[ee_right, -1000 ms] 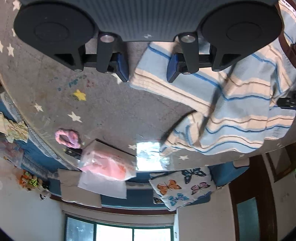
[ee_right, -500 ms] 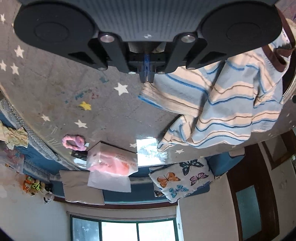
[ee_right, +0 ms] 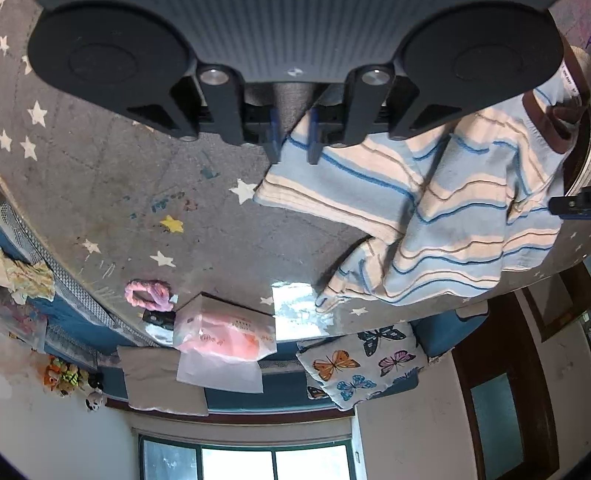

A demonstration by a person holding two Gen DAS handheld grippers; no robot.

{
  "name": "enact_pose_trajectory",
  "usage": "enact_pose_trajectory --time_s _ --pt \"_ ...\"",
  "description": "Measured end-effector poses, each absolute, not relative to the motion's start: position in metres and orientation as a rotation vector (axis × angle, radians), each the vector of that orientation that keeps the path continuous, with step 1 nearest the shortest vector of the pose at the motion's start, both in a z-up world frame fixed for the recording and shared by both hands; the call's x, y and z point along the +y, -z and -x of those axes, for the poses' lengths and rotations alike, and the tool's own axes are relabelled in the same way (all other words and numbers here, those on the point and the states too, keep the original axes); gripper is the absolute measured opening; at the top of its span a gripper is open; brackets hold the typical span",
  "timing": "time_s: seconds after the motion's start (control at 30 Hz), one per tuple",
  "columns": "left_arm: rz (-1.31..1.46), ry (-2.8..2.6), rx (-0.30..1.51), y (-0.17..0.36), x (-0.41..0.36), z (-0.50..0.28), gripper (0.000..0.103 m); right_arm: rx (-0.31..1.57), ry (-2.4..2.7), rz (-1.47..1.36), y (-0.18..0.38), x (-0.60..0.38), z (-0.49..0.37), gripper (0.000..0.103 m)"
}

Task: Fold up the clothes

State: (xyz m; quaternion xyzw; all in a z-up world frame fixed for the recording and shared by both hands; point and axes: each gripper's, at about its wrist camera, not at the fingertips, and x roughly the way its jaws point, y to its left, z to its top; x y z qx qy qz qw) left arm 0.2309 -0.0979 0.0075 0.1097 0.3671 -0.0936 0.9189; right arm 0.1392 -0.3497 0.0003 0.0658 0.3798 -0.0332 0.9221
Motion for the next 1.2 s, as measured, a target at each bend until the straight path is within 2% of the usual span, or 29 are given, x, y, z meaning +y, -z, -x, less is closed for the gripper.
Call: enact_pose_trajectory --time_s 0.17,0.23,0.27,0.3,0.33,0.37,0.4,0.43,0.47,0.53,0.83,1.2 --pt "-0.251 0.202 0.795 0.006 -0.112 -0.253 0.042 0.788 0.054 -0.148 0.006 -0.351 -0.147 0.026" --pt "-0.258 0.208 0.808 0.012 -0.113 -0.256 0.041 0.785 0.05 -0.143 0.007 -0.35 -0.151 0.03" --pt "-0.258 0.21 0.82 0.015 -0.113 -0.258 0.036 0.783 0.047 -0.14 0.007 -0.348 -0.153 0.031" --pt "-0.26 0.208 0.827 0.017 -0.113 -0.259 0.025 0.783 0.045 -0.135 0.008 -0.347 -0.155 0.031" --pt "-0.262 0.211 0.831 0.019 -0.112 -0.259 0.021 0.783 0.043 -0.13 0.008 -0.346 -0.156 0.032" --pt "-0.256 0.224 0.83 0.02 -0.111 -0.259 0.013 0.785 0.041 -0.122 0.009 -0.344 -0.157 0.031" --pt "-0.253 0.222 0.827 0.019 -0.11 -0.257 0.01 0.785 0.042 -0.108 0.009 -0.342 -0.158 0.026" --pt "-0.249 0.218 0.822 0.017 -0.109 -0.255 0.008 0.785 0.043 -0.099 0.009 -0.341 -0.158 0.014" --pt "-0.236 0.213 0.815 0.015 -0.107 -0.254 0.006 0.786 0.035 -0.102 0.008 -0.34 -0.157 0.008" --pt "-0.203 0.204 0.796 0.007 -0.1 -0.249 0.005 0.786 0.025 -0.126 0.008 -0.342 -0.155 0.005" --pt "-0.094 0.091 0.717 -0.028 -0.04 -0.214 0.004 0.74 0.045 -0.142 -0.01 -0.348 -0.122 0.004" --pt "0.051 -0.017 0.674 -0.059 0.049 -0.125 0.004 0.719 0.036 -0.123 -0.041 -0.355 -0.042 0.004"
